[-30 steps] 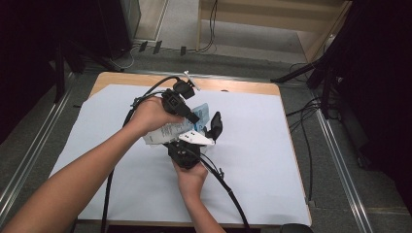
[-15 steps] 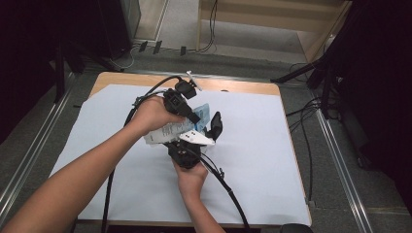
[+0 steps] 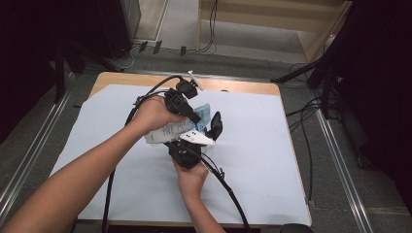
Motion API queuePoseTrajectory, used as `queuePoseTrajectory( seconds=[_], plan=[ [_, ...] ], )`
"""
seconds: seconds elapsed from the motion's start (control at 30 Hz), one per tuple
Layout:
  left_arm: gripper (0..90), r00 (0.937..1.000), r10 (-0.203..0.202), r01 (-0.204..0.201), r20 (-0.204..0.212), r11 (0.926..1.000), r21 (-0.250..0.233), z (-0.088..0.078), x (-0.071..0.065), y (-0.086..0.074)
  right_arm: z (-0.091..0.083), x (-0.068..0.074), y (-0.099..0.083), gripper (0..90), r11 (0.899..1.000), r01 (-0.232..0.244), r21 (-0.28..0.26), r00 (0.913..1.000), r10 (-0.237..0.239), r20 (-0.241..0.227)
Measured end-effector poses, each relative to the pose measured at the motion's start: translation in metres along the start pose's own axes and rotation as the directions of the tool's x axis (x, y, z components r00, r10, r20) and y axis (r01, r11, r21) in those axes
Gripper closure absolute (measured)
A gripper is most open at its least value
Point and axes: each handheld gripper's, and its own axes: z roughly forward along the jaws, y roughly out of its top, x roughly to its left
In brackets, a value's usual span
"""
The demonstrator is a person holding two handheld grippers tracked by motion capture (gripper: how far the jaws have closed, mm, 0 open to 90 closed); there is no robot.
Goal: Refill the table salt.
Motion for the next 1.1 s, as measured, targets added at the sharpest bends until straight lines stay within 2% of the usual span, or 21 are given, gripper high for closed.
queuePoseTrajectory(
  seconds=[1.1],
  plan=[
    [90.0,0.9999,0.008,-0.007,-0.013,0.9991,0.042,0.0025,-0.0035,0.0068,-0.0017,-0.0007,0.0019,90.0,1.0,-0.01,-0.013,0.9999,0.01,-0.001]
  ],
)
